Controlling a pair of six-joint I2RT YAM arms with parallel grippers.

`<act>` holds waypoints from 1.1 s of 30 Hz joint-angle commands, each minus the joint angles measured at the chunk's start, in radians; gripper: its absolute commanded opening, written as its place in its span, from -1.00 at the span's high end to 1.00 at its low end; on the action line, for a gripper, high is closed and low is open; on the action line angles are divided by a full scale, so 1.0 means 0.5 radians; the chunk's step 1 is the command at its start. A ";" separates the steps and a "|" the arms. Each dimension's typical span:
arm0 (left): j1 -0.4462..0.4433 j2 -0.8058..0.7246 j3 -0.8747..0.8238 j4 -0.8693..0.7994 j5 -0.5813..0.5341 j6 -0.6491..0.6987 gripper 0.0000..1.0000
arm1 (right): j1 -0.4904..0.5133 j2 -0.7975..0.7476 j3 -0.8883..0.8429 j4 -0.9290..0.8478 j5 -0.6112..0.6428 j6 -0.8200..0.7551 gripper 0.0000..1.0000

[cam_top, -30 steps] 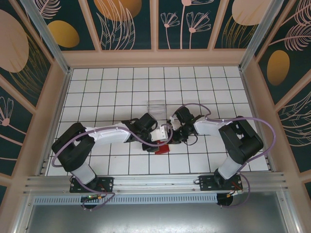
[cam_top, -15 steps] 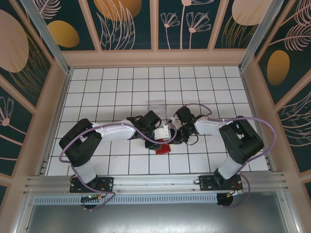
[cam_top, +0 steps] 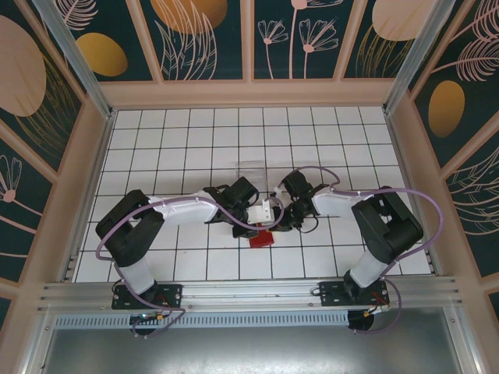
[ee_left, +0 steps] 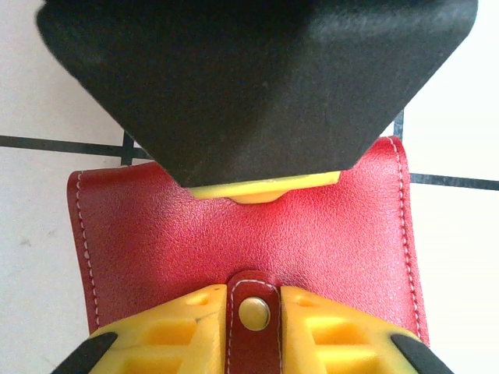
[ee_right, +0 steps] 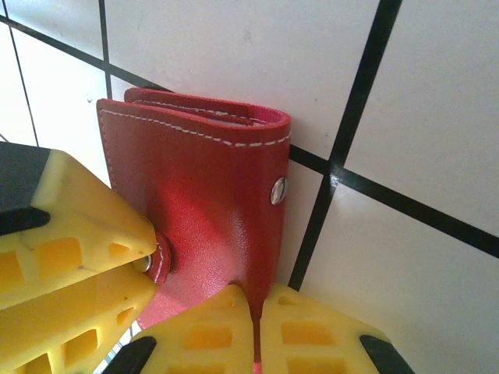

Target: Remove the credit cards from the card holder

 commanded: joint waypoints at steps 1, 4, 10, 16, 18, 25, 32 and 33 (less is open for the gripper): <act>0.022 -0.054 -0.031 0.036 -0.099 0.002 0.56 | 0.025 -0.064 -0.033 -0.076 0.142 0.052 0.86; 0.033 -0.134 -0.128 0.049 -0.109 -0.011 0.59 | 0.020 -0.073 -0.048 -0.076 0.182 0.074 0.88; 0.045 -0.230 -0.203 0.106 -0.094 -0.053 0.62 | 0.019 -0.086 -0.071 -0.094 0.255 0.105 0.91; 0.044 -0.286 -0.251 0.158 -0.117 -0.096 0.66 | 0.015 -0.098 -0.103 -0.095 0.288 0.130 0.93; 0.045 -0.297 -0.259 0.166 -0.120 -0.107 0.69 | 0.015 -0.100 -0.105 -0.095 0.288 0.136 0.94; 0.046 -0.290 -0.236 0.189 0.005 -0.122 0.45 | 0.018 -0.117 -0.105 -0.077 0.264 0.155 0.94; 0.045 -0.115 -0.070 0.086 0.141 -0.055 0.19 | 0.023 -0.118 -0.105 -0.069 0.261 0.164 0.94; 0.045 -0.101 -0.054 0.082 0.143 -0.048 0.17 | 0.025 -0.115 -0.107 -0.066 0.258 0.164 0.94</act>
